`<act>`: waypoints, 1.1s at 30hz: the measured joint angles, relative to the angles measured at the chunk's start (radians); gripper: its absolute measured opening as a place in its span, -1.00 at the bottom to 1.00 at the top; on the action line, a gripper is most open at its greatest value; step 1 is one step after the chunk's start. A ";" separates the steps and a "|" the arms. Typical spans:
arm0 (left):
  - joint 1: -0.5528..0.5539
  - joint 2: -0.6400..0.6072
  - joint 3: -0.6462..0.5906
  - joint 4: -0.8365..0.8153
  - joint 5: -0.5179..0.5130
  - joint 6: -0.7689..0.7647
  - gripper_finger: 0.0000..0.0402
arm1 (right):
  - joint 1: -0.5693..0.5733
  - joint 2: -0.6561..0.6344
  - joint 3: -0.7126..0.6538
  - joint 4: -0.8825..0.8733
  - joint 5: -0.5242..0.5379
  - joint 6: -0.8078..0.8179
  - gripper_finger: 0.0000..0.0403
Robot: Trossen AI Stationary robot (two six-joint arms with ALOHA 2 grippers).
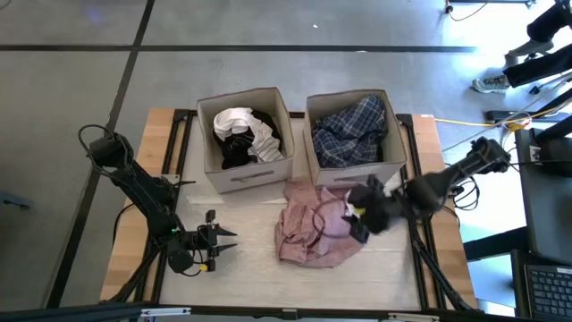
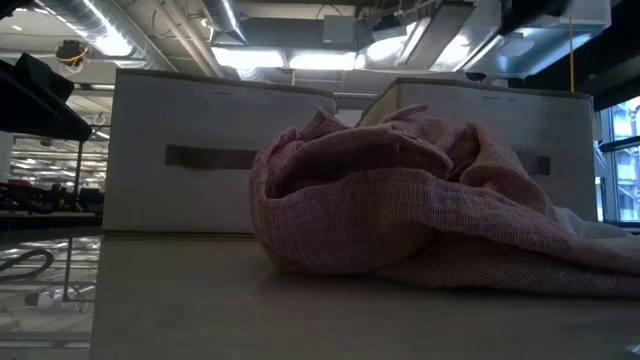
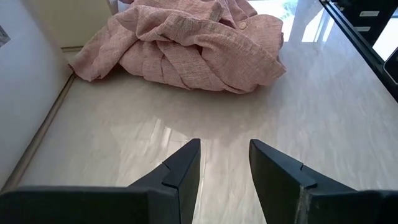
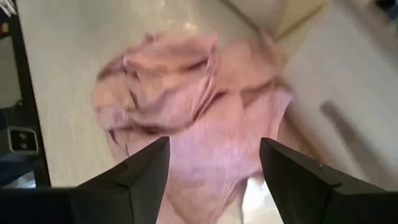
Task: Sort clothes
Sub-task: Put the white sock into the left laundry organizer
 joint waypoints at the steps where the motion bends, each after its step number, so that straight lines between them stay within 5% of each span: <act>1: 0.000 0.000 0.000 0.000 0.000 -0.001 -0.37 | 0.030 0.000 -0.022 0.000 0.016 0.040 0.24; 10: 0.001 0.000 0.000 0.000 -0.014 0.002 -0.37 | 0.148 0.001 -0.272 0.016 0.058 0.277 0.24; 20: 0.002 0.000 0.000 0.000 -0.025 0.009 -0.37 | 0.107 0.001 -0.498 0.140 0.077 0.201 0.22; 33: 0.002 0.000 0.000 -0.001 -0.027 0.014 -0.37 | 0.022 0.001 -0.640 0.227 0.128 0.135 -0.13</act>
